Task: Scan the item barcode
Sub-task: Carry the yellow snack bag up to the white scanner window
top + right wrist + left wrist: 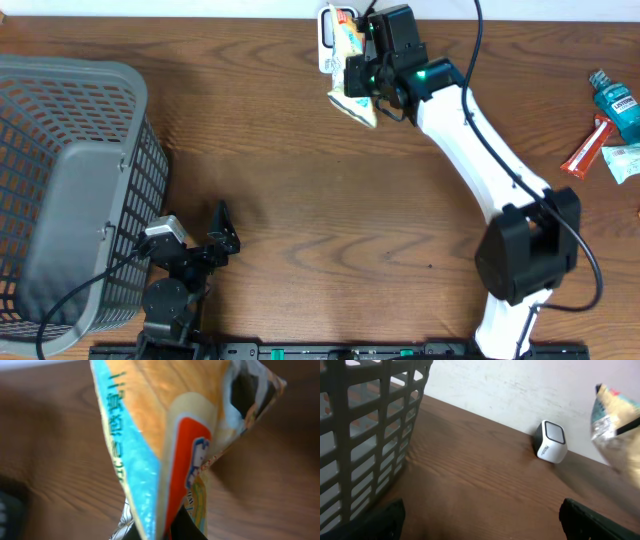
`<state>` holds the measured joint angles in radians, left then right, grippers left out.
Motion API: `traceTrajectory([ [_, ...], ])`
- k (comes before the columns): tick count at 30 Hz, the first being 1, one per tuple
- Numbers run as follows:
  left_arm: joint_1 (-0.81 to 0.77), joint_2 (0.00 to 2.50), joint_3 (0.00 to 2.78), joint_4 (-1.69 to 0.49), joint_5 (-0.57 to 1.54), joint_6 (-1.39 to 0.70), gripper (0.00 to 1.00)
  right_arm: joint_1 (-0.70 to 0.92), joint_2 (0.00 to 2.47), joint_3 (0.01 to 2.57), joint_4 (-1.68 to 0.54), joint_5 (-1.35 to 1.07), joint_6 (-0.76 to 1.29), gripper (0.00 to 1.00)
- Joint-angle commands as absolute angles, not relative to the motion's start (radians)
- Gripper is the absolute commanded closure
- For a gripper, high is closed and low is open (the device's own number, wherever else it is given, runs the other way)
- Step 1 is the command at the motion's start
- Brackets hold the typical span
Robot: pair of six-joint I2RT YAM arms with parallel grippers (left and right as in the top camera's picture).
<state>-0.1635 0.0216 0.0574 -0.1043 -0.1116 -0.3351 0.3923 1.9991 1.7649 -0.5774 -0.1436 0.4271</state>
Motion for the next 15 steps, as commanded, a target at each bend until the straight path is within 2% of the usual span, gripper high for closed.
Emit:
traceTrajectory([
  [1,-0.159,0.018,0.034,-0.125,-0.124,-0.323,0.02,0.312,1.984,1.773,-0.56,-0.321,0.794,0.99],
  [6,-0.159,0.018,0.035,-0.125,-0.125,-0.323,0.02,0.205,1.984,1.773,-0.509,-0.609,0.937,0.99],
  [12,-0.159,0.018,0.035,-0.125,-0.125,-0.323,0.02,0.146,1.985,1.773,-0.434,-0.822,0.915,0.99],
  [15,-0.159,0.018,0.035,-0.125,-0.124,-0.323,0.02,0.145,1.985,1.773,-0.387,-0.822,0.904,0.99],
])
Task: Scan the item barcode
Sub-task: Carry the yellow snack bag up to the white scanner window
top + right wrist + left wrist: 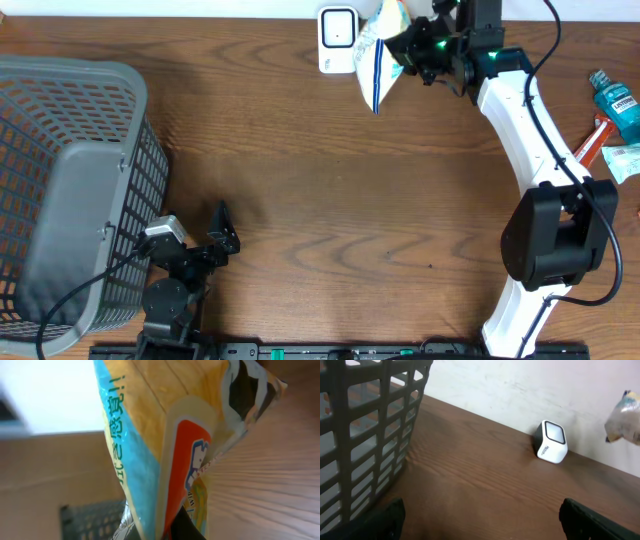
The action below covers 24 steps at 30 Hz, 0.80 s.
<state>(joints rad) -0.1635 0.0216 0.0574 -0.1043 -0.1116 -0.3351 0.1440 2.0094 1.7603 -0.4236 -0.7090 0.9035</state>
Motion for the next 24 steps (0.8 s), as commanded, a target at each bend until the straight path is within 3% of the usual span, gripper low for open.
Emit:
traceTrajectory([
  [1,-0.159,0.018,0.035,-0.125,-0.124,-0.323,0.02,0.144,1.985,1.773,-0.373,-0.823,0.897,0.99],
  [5,-0.159,0.018,0.035,-0.125,-0.124,-0.323,0.02,0.146,1.986,1.773,-0.325,-0.79,0.918,0.99],
  [11,-0.159,0.018,0.035,-0.125,-0.124,-0.323,0.02,0.167,2.016,1.773,-0.084,-0.79,0.848,0.99],
  [16,-0.159,0.018,0.035,-0.125,-0.124,-0.323,0.02,0.204,2.064,1.773,-0.033,-0.521,0.702,0.99],
  [24,-0.159,0.018,0.035,-0.125,-0.125,-0.323,0.02,0.31,2.226,1.773,0.338,-0.179,0.553,0.99],
])
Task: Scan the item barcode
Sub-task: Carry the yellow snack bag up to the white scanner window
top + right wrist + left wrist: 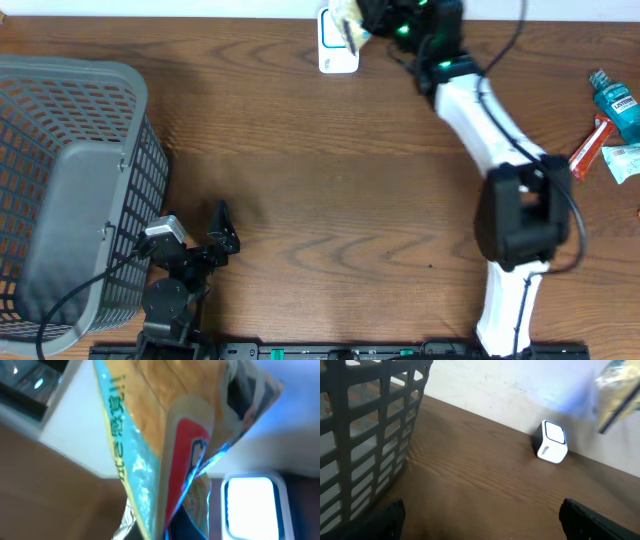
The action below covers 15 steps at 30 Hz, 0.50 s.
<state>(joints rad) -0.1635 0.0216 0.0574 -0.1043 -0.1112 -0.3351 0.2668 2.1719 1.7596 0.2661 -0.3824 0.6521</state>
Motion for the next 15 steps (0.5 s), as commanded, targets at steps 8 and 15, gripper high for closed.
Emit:
traceTrajectory([
  [8,-0.159,0.018,0.034,-0.125,-0.124,-0.323,0.02,0.374,2.377,1.86,0.385,0.063,0.398,0.99],
  [15,-0.159,0.018,0.034,-0.125,-0.125,-0.323,0.02,0.393,2.397,1.922,0.382,0.205,0.303,0.99],
])
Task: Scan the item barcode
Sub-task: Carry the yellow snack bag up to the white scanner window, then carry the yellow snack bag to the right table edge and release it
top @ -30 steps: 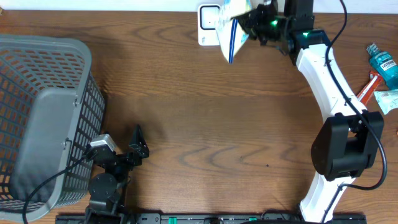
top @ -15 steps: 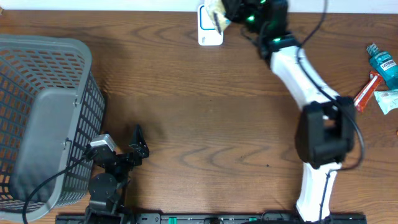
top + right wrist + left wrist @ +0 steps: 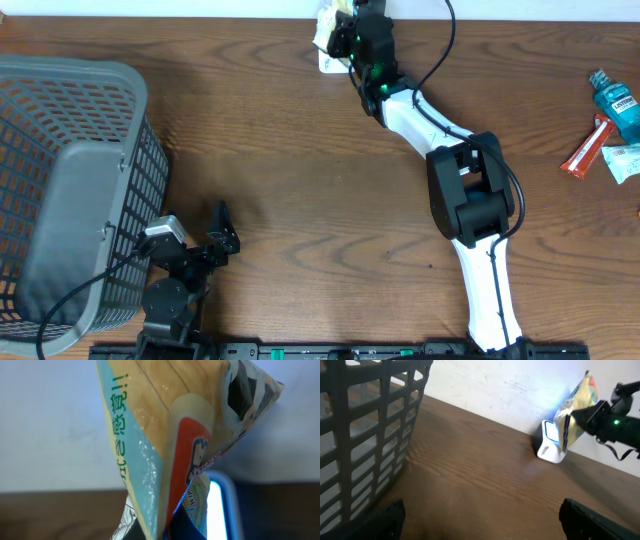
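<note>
The snack packet, orange and light blue with printed characters, hangs in my right gripper, which is shut on its lower edge. In the left wrist view the packet sits right in front of the white barcode scanner, with blue light on it. The scanner's lit window glows just behind the packet. From overhead, the right gripper and packet are over the scanner at the table's far edge. My left gripper rests open and empty near the front left.
A grey plastic basket fills the left side. At the far right lie a blue bottle, an orange tube and a pale packet. A white wall rises behind the scanner.
My right gripper has shifted left and lower with the packet. The packet was up and to the right of the scanner; now it is directly in front of the scanner's window. The left arm is unchanged.
My right gripper first held the packet just below and right of the scanner. Then it held it out to the scanner's right. Later it was at the far edge above the scanner, and now the packet is at the scanner's lit window. The left gripper stayed open throughout.
</note>
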`<state>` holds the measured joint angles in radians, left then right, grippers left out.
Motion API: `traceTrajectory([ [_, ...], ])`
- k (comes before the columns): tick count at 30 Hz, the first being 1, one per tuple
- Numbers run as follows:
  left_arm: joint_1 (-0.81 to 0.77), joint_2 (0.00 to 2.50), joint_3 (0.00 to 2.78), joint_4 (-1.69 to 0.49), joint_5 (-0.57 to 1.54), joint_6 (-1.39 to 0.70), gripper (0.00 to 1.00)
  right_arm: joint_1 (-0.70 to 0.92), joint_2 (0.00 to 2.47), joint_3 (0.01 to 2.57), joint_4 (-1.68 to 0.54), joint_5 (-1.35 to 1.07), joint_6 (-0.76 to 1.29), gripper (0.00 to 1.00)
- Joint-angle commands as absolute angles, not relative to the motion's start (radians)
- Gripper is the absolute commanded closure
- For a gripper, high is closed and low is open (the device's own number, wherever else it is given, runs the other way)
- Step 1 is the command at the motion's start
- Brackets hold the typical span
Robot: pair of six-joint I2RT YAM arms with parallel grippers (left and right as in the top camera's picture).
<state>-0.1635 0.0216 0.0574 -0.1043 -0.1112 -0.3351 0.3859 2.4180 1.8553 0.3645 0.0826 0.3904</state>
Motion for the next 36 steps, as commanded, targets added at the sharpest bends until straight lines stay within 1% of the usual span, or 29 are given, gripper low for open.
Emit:
traceTrajectory([
  [1,-0.159,0.018,0.034,-0.125,-0.125,-0.323,0.02,0.393,2.397,1.924,0.382,0.212,0.29,0.99],
  [8,-0.159,0.018,0.035,-0.125,-0.125,-0.323,0.02,0.389,2.394,1.932,0.36,0.211,0.273,0.99],
  [10,-0.159,0.018,0.034,-0.125,-0.125,-0.323,0.02,0.385,2.38,1.95,0.313,0.212,0.258,0.99],
  [15,-0.159,0.018,0.035,-0.125,-0.124,-0.323,0.02,0.36,2.277,1.969,0.055,0.278,0.253,0.99],
  [19,-0.159,0.018,0.035,-0.125,-0.124,-0.323,0.02,0.304,2.147,1.969,-0.258,0.344,0.255,0.99],
  [23,-0.159,0.018,0.034,-0.125,-0.125,-0.323,0.02,0.187,2.05,1.969,-0.575,0.392,0.257,0.99],
  [26,-0.159,0.018,0.035,-0.126,-0.124,-0.323,0.02,0.07,2.053,1.966,-0.707,0.383,0.25,0.99],
  [28,-0.159,0.018,0.035,-0.125,-0.125,-0.323,0.02,-0.007,2.077,1.948,-0.738,0.383,0.215,0.99],
  [32,-0.159,0.018,0.035,-0.125,-0.124,-0.323,0.02,-0.147,2.16,1.917,-0.726,0.383,0.125,0.99],
  [36,-0.159,0.018,0.034,-0.125,-0.124,-0.323,0.02,-0.268,2.261,1.917,-0.735,0.384,0.096,0.99],
])
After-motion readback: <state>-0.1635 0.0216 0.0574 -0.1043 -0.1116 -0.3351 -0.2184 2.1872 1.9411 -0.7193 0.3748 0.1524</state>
